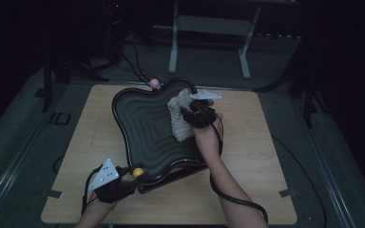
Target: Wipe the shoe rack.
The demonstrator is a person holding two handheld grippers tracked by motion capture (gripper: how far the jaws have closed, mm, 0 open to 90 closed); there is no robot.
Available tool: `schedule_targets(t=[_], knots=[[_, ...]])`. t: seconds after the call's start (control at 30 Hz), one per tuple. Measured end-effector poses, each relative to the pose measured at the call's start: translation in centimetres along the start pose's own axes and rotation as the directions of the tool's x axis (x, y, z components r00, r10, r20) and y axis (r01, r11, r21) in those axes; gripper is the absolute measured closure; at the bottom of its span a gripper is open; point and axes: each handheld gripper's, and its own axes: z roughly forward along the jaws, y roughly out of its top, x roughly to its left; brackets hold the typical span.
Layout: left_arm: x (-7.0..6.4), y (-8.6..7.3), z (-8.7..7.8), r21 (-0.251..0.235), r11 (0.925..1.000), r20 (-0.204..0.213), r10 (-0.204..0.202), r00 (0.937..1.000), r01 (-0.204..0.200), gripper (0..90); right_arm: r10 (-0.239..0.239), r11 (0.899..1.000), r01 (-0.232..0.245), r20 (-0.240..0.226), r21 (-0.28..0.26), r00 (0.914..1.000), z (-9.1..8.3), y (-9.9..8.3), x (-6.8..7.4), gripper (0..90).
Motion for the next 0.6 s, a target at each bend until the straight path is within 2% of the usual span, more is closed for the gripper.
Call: schedule_targets(t=[0.3,0.5,0.6], knots=[[0.0,0.0,0.0,-0.002,1.0000,-0.003,-0.002,1.0000,0.002,59.5,0.020,1.000,-0.020,-0.001,-0.009,0.9998,-1.4,-2.6,0.3,69.4],[0.0,0.0,0.0,-0.002,1.0000,-0.001,0.000,1.0000,0.000,59.5,-0.019,1.000,0.020,0.029,-0.017,0.9994,-2.2,-4.3,0.8,68.9],[0.0,0.0,0.0,-0.002,1.0000,-0.002,0.000,1.0000,0.000,59.4,-0.004,1.000,0.004,0.020,-0.024,0.9998,-2.6,-5.1,0.7,68.9]])
